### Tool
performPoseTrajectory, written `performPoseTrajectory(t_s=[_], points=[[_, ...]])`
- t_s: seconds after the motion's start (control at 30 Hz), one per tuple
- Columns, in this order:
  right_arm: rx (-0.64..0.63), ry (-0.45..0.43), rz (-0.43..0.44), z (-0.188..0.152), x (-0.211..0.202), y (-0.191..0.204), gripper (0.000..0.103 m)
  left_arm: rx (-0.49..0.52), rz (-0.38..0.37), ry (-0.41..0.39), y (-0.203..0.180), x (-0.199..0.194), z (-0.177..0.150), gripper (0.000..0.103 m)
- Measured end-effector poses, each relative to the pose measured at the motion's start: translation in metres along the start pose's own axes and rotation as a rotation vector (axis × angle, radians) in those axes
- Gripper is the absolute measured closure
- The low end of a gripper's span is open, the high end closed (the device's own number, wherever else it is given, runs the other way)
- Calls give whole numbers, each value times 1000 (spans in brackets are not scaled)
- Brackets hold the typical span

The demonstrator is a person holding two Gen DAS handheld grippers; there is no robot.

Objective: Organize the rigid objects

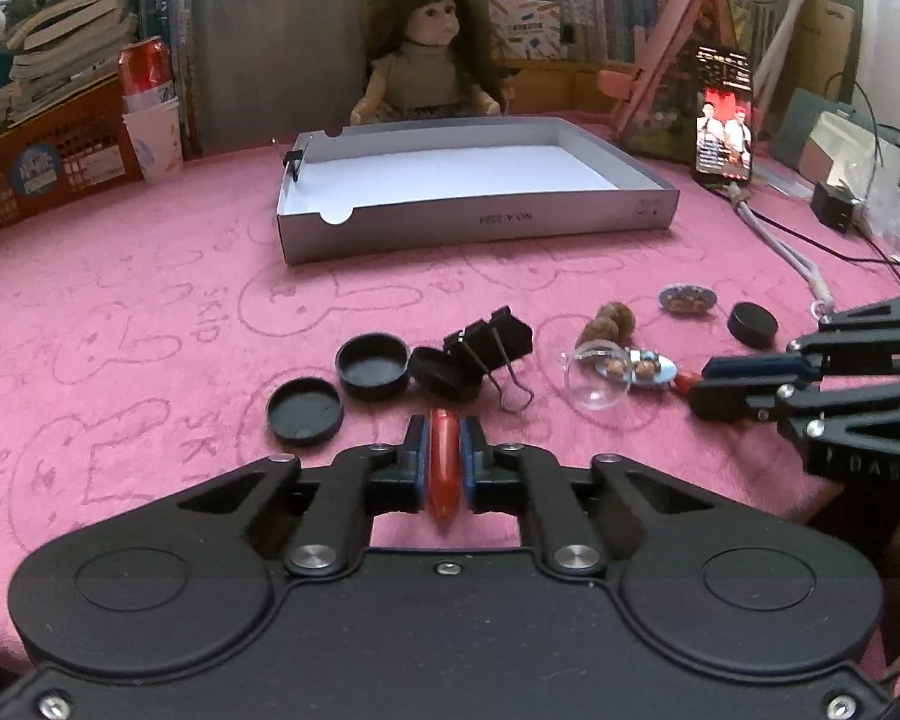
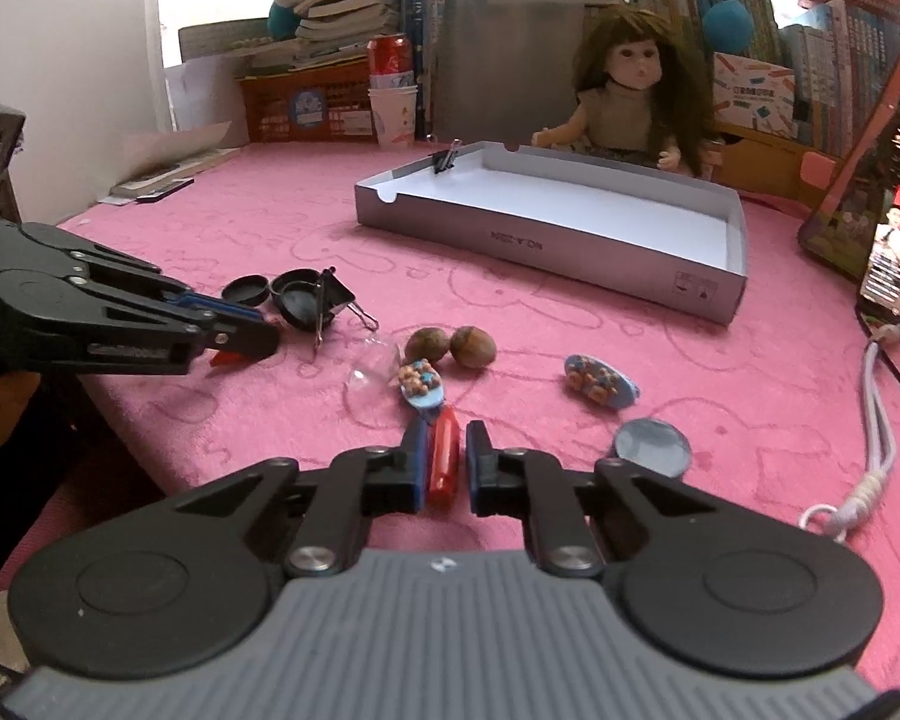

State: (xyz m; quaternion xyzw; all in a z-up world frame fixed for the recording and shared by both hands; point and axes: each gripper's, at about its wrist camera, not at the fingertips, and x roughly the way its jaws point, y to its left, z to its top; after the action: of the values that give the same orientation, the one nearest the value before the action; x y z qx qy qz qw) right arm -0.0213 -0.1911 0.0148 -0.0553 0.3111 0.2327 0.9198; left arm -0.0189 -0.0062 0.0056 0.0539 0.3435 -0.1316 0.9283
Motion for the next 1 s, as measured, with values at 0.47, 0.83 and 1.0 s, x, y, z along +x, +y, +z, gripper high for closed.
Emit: performPoseTrajectory(t_s=[0.47,0.83,1.0], points=[[7,7,-92,-8,-13,-8,55,58,95,13,15,-15,-13,68],[77,18,-263,-8,-14,-21,51,29,229,-5,25,-11,-10,65],[160,7,-276,-8,-21,-31,51,-47,195,-30,23,-20,-8,60]])
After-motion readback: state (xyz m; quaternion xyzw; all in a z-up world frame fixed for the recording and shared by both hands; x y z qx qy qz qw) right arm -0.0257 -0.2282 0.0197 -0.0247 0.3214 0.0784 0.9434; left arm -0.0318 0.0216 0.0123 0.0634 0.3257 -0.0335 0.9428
